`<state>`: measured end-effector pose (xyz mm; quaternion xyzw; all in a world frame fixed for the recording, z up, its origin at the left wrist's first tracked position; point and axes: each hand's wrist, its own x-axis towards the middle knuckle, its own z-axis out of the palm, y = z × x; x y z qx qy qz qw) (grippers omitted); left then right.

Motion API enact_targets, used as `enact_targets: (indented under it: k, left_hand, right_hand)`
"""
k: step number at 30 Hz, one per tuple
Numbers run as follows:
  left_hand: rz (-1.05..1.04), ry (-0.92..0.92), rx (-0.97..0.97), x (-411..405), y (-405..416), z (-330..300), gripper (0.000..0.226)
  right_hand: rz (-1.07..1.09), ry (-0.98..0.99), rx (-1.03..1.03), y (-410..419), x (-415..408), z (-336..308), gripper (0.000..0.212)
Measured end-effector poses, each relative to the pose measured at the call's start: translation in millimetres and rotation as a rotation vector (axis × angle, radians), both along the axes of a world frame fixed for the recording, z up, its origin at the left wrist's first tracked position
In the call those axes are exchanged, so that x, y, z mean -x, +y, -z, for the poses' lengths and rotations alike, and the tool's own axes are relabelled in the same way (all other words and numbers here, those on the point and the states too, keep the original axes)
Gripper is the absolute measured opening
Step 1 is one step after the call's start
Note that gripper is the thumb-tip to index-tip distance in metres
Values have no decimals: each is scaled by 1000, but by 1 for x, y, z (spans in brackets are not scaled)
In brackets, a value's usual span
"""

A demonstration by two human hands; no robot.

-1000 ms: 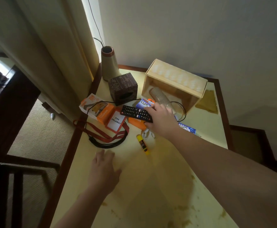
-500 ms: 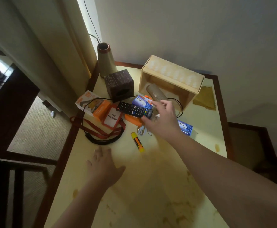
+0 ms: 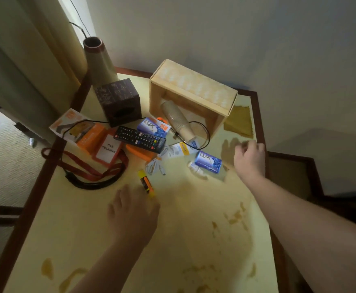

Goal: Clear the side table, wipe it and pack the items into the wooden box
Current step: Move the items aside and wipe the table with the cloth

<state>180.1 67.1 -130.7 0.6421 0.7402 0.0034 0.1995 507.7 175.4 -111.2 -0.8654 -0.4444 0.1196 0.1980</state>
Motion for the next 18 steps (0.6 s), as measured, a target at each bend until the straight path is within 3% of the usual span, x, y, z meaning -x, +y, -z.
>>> enact_targets:
  k: [6, 9, 12, 18]
  left_hand:
    - [15, 49, -35, -2, -2, 22, 66]
    - [43, 91, -47, -1, -4, 35, 73]
    - [40, 92, -90, -2, -4, 37, 74]
    - [39, 70, -72, -1, -4, 40, 66]
  right_hand:
    - [-144, -37, 140, 103, -40, -1, 54]
    - [-339, -99, 357, 140, -44, 12, 65]
    - [-457, -190, 536, 152, -45, 32, 61]
    - [-409, -130, 506, 124, -51, 40, 61]
